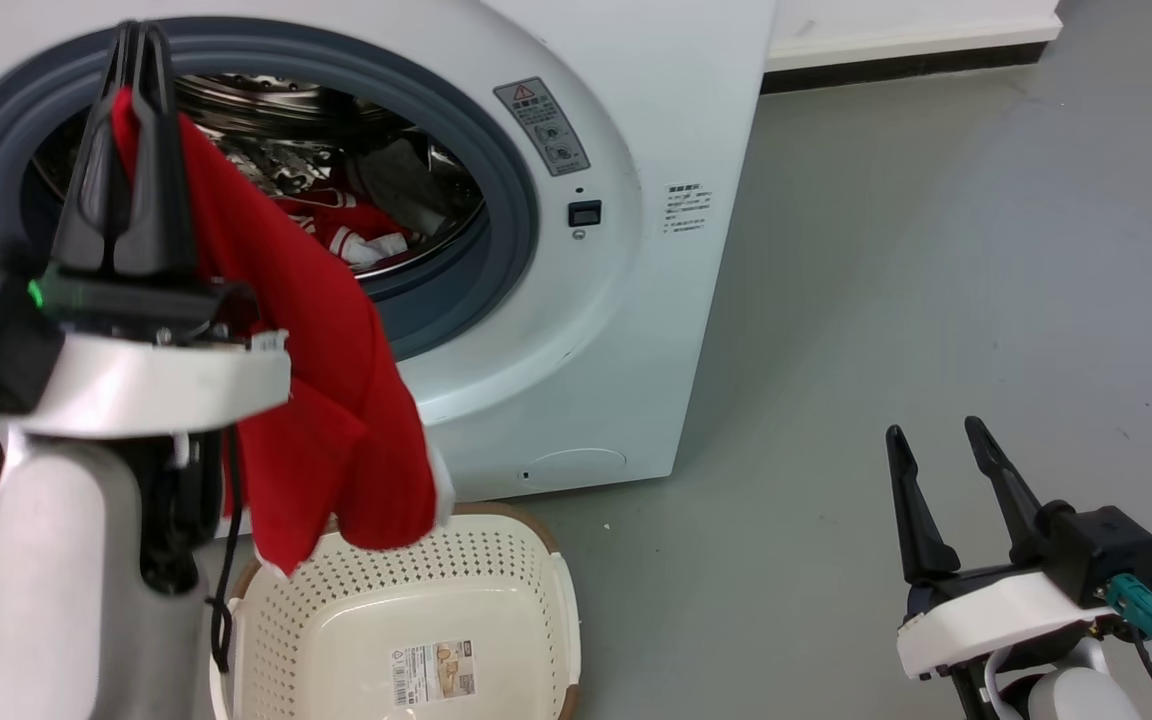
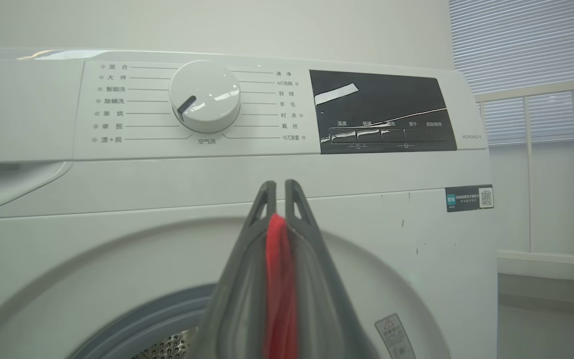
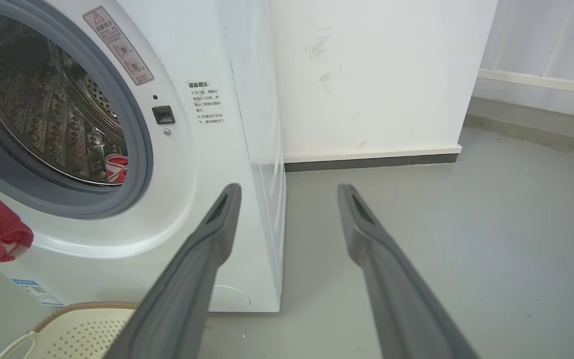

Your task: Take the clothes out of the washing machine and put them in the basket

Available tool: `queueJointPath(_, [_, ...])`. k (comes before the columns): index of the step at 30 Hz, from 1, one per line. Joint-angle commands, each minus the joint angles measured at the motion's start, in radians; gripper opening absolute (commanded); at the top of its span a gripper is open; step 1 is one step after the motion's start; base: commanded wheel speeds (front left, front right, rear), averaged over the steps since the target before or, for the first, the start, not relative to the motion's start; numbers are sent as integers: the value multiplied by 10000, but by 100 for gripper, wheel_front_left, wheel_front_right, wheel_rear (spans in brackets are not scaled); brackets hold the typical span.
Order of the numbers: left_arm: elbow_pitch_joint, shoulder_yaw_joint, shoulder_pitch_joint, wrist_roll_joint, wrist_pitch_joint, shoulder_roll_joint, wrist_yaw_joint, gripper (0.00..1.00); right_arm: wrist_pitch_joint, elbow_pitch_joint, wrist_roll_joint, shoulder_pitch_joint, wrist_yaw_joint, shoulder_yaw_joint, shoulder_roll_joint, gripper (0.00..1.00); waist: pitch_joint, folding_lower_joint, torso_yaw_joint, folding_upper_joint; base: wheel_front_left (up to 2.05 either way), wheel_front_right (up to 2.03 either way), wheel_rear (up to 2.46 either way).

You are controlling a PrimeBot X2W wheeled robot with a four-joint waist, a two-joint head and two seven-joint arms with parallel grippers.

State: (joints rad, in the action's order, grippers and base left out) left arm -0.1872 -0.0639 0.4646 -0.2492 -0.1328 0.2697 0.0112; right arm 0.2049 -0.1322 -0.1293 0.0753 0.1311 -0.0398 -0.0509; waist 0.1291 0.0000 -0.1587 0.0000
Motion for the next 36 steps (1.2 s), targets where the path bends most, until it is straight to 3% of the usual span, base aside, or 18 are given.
queueJointPath(1, [-107,-20,-168,30,25,-34,54,0,-13,37,50,-40,-7,11,13,100,12,0,42,0,0,0,0])
queueJointPath(9, [-1669,-250,-2246,-205,512,-444,510,0,-33,65,84,76,-7,-14,13,100,11,0,397,0,0,0,0])
queueJointPath(15, [-938,-363,-3993,-666,720,-916,874,0,-31,114,116,118,-7,-41,12,100,137,0,648,0,0,0,0])
queueJointPath(24, [2209,-398,-4909,-1499,119,-1505,738,0,-102,277,226,376,-7,-67,13,100,766,0,850,0,0,0,0])
queueJointPath(36, [7050,-54,-2617,-1936,-1131,-1565,-27,0,-83,651,273,1156,-7,-214,13,100,2569,0,345,0,0,0,0])
